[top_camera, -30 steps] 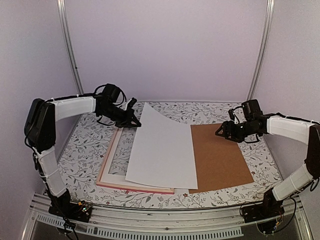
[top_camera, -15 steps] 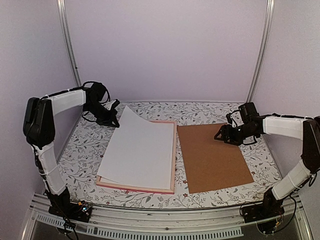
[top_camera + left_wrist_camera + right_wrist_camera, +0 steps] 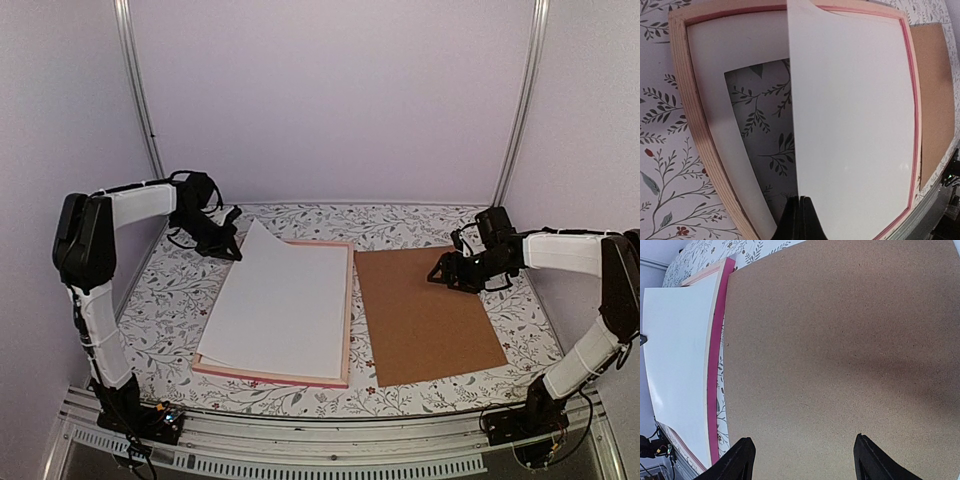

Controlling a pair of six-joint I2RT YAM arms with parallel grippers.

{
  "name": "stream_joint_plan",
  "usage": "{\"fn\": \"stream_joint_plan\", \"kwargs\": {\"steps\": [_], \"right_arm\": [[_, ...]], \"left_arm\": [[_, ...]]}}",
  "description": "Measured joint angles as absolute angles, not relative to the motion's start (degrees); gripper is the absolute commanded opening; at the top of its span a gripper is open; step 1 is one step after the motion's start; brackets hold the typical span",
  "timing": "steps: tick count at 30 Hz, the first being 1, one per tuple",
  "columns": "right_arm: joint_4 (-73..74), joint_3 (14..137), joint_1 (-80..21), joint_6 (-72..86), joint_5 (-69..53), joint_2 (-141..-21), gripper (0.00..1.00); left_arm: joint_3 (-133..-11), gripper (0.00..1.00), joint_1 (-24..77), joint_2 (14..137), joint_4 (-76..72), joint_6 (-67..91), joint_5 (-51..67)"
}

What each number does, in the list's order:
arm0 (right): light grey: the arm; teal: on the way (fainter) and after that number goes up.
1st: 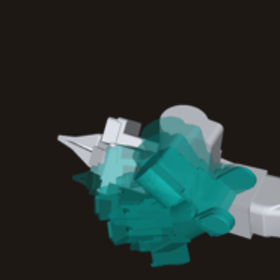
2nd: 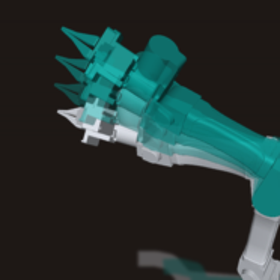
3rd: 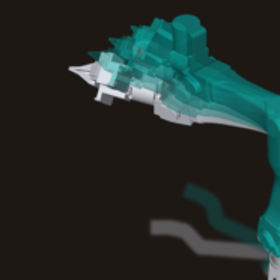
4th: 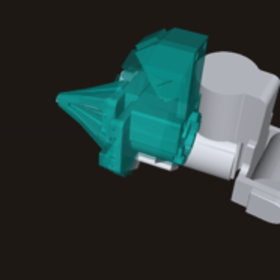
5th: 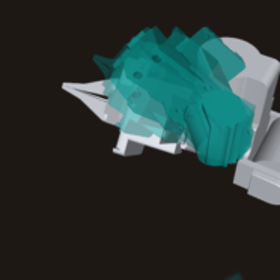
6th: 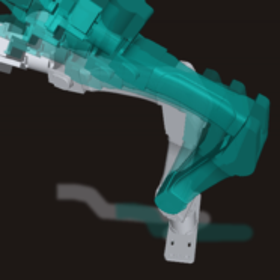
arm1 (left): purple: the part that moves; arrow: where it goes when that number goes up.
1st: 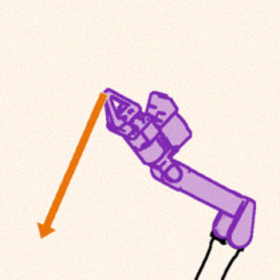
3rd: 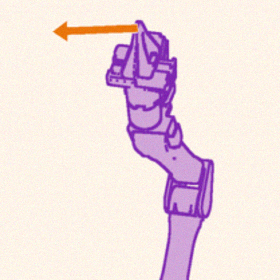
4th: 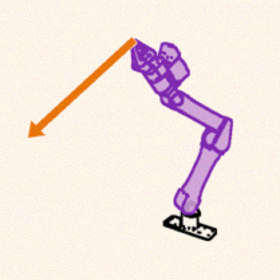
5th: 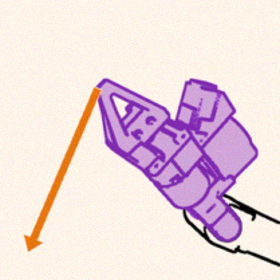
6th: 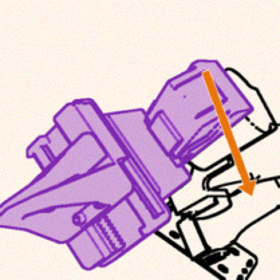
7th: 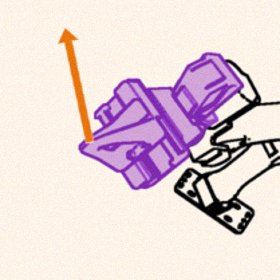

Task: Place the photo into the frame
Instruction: Place the photo on the mat board.

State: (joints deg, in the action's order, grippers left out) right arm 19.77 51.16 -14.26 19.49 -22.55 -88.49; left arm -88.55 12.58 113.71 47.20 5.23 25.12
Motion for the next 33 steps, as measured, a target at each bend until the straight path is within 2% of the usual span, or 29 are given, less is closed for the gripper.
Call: {"fn": "stream_joint_plan", "kwargs": {"steps": [33], "right_arm": [[18.3,50.2,-14.3,19.6,-22.6,-89.4,0.71]], "left_arm": [[-84.5,0.00,11.7,113.5,42.2,10.8,27.7]]}}
